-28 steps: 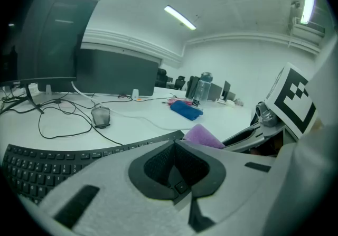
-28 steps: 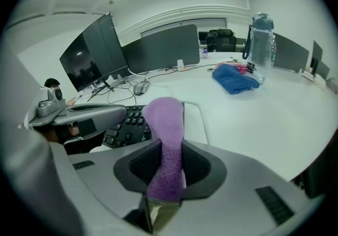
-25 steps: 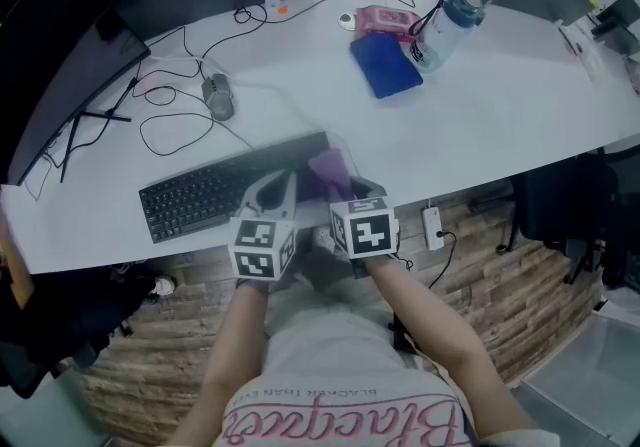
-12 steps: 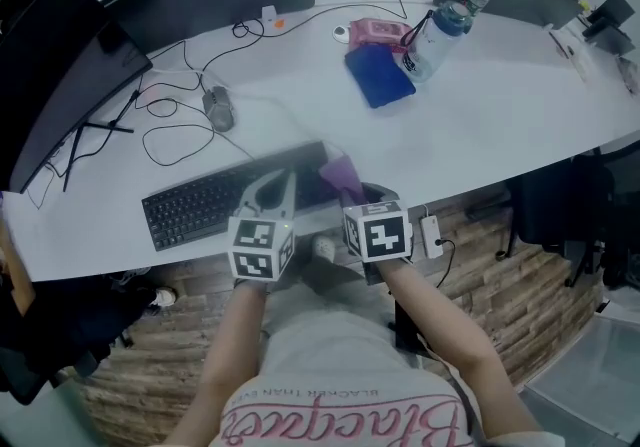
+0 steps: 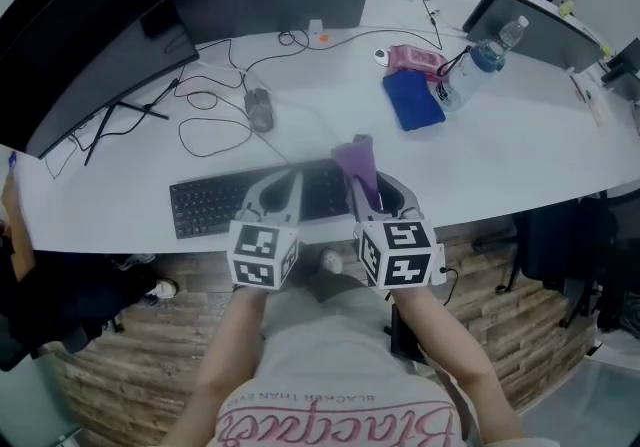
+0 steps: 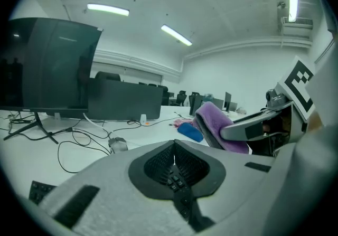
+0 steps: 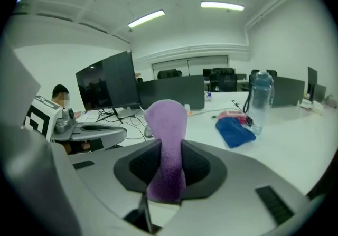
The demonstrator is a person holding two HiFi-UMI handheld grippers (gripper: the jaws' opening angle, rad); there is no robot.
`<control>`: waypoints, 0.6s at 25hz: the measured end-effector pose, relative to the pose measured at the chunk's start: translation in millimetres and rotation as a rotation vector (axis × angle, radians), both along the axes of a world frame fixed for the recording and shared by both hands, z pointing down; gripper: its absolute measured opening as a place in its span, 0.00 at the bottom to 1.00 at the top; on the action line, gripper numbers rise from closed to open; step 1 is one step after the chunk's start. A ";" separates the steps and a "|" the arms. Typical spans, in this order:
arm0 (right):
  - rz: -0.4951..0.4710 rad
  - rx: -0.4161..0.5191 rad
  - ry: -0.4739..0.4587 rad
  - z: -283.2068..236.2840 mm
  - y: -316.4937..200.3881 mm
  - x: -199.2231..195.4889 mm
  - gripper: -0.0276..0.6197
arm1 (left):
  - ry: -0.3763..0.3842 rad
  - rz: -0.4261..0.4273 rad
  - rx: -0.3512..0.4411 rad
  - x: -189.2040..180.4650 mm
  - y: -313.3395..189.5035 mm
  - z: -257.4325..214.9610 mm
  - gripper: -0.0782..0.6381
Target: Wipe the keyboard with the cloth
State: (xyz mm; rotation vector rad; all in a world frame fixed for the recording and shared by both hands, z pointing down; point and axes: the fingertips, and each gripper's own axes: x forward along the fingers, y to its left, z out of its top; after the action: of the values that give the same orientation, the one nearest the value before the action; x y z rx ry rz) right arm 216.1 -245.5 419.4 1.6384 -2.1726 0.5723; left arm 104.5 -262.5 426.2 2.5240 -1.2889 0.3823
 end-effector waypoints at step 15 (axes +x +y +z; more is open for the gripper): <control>-0.249 0.314 0.019 -81.3 -3.9 -136.1 0.19 | -0.010 -0.086 0.220 -85.3 13.1 -81.4 0.12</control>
State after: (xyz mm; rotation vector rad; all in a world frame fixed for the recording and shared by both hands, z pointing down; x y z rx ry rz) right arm 79.9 -249.4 338.1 1.4709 -2.5013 0.1492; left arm 19.1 -249.4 344.7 2.6336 -1.5124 0.2464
